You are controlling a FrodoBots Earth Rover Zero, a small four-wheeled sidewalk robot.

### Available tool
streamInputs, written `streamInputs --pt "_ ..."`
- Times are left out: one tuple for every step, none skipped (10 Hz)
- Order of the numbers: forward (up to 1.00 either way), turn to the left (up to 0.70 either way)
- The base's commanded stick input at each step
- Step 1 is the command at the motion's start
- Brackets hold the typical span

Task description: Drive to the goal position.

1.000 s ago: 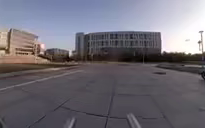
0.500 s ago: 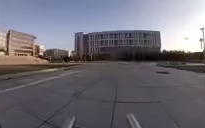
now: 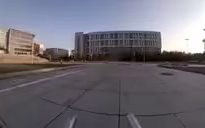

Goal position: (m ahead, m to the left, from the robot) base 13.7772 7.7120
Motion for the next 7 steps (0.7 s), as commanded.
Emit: streamInputs --pt "0.7 0.0" --pt "0.7 0.0" --pt "0.7 0.0" --pt "0.7 0.0" --pt "0.7 0.0" --pt "0.7 0.0" --pt "0.7 0.0"
